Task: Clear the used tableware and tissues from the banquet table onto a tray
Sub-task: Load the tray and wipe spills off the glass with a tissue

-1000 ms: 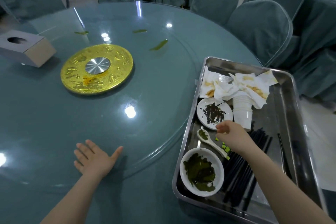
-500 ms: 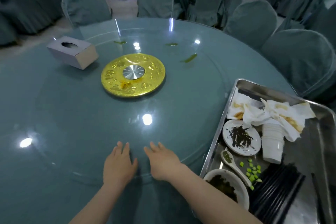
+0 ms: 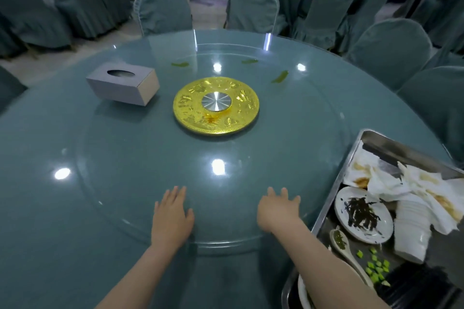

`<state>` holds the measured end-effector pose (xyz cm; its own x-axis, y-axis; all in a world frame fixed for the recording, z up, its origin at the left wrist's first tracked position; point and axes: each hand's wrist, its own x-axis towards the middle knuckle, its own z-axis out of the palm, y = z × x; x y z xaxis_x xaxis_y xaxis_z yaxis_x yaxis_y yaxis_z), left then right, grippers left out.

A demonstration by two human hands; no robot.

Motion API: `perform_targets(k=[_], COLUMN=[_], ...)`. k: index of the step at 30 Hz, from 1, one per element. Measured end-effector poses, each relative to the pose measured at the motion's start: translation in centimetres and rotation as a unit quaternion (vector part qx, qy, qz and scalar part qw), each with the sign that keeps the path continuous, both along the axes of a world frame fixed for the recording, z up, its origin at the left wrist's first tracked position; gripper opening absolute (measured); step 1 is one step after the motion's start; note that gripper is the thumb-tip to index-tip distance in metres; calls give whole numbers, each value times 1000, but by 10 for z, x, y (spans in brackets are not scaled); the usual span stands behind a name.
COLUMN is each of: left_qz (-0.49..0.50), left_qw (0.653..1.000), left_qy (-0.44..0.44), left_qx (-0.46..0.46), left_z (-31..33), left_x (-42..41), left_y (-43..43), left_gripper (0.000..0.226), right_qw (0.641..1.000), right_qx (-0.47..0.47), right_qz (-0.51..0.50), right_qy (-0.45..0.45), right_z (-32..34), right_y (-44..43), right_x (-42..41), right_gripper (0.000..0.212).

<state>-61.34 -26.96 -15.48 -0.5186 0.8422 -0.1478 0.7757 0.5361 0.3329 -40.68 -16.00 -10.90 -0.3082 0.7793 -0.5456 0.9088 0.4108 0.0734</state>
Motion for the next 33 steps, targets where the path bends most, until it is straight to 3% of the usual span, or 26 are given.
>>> perform_targets(k=[3, 5, 7, 10, 13, 15, 18, 21, 25, 33], left_qz=[47, 22, -44, -87, -13, 25, 62, 153, 239, 194], left_qw=[995, 994, 993, 995, 990, 984, 983, 984, 961, 952], left_qy=[38, 37, 48, -41, -133, -153, -136, -85, -84, -64], left_qx=[-75, -97, -98, -36, 47, 89, 103, 40, -109, -229], left_z=[-3, -10, -16, -15, -3, 0, -3, -13, -22, -21], left_x=[-14, -13, -8, 2, 13, 14, 5, -12, -27, -40], left_y=[-13, -26, -36, -37, -41, -51, -76, -108, -142, -161], left_gripper=[70, 70, 68, 55, 48, 50, 66, 94, 127, 137], right_qw=[985, 978, 983, 992, 990, 982, 986, 993, 991, 990], right_qx=[-55, -77, -57, -21, 5, -18, -4, 45, -5, 18], right_qz=[89, 120, 81, -10, -3, 43, 51, -17, 30, -13], right_qy=[135, 153, 155, 125, 143, 183, 159, 105, 132, 138], right_z=[-16, -28, -33, -26, -19, -20, -31, -28, -19, -17], right_y=[-41, -63, -65, -52, -51, -62, -77, -83, -94, -105], right_x=[-28, -28, -14, 0, -11, -18, -12, -9, -22, -23], right_gripper=[64, 61, 57, 50, 55, 59, 53, 55, 69, 68])
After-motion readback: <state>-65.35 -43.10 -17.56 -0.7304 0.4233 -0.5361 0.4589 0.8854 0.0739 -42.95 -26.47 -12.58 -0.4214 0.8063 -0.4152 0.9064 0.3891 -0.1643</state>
